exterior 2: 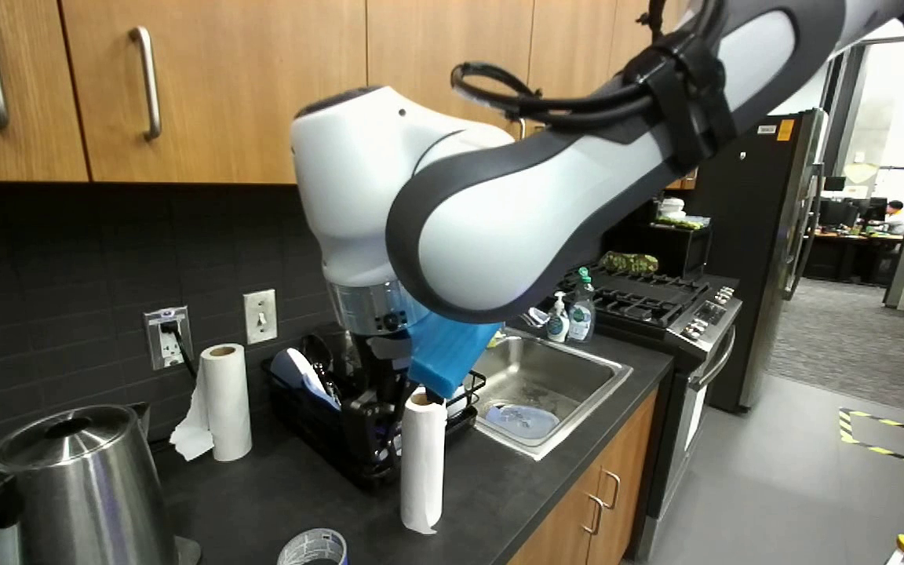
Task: Move the blue tape to the left
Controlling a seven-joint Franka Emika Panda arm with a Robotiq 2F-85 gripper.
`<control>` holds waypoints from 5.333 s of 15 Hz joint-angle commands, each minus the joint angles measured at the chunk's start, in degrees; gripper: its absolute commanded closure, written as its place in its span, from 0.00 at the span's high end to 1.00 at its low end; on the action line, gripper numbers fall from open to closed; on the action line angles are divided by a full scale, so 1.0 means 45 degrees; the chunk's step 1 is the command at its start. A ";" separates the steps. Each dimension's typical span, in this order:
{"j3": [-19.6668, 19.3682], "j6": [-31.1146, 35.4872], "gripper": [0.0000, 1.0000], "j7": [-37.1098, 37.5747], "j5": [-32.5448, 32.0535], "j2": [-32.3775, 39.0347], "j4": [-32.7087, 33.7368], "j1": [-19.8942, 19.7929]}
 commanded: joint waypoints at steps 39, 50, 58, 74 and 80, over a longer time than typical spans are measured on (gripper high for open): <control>-0.3557 0.0512 0.00 0.1397 -0.1003 0.6357 0.3973 0.3344; -0.4019 0.0770 0.00 0.1840 -0.0681 0.7200 0.4056 0.3418; -0.4279 0.1722 0.00 0.1625 -0.0694 0.8600 0.5780 0.3740; -0.4916 0.0989 0.00 0.0760 -0.0524 1.0236 0.9664 0.5302; -0.5162 0.0723 0.00 0.0684 -0.0346 0.9763 0.9494 0.5501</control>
